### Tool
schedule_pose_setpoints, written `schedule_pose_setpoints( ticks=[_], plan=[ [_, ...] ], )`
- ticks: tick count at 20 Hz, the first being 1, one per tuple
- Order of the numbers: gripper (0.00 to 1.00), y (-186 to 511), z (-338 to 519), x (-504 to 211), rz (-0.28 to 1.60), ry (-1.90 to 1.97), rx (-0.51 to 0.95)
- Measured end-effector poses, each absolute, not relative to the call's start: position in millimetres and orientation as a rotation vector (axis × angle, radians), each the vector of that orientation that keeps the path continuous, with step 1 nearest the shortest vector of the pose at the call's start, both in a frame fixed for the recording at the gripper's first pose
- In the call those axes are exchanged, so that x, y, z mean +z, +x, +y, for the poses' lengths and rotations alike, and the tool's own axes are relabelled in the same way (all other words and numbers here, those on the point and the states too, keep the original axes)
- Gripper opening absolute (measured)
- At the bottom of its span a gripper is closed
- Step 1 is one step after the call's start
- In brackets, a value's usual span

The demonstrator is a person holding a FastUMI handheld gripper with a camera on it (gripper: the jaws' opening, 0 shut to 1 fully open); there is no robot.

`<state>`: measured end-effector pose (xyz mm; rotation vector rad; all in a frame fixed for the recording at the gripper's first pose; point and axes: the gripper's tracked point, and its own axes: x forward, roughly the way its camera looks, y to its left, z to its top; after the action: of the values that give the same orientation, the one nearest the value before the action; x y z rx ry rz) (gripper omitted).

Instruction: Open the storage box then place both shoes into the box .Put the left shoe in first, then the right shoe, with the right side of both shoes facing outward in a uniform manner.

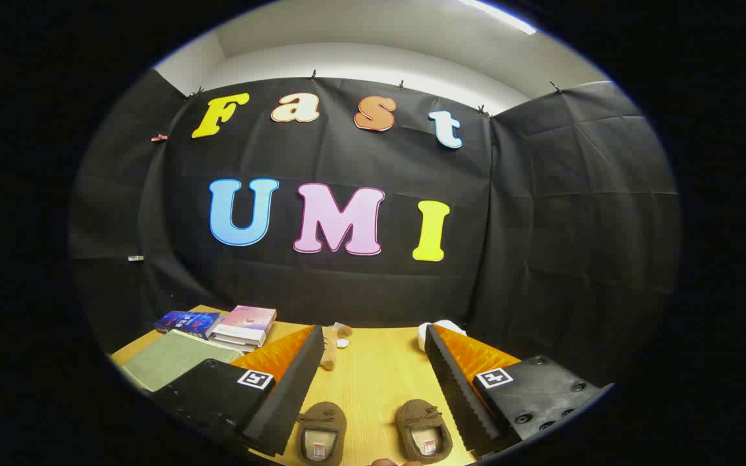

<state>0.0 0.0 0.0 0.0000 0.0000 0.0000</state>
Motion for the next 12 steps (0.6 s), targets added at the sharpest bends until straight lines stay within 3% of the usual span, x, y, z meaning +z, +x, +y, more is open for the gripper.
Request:
schedule_pose_setpoints(
  ticks=[12],
  plan=[
    [0.97,-3,16,-17,0.048,0.005,0.010]
  ],
)
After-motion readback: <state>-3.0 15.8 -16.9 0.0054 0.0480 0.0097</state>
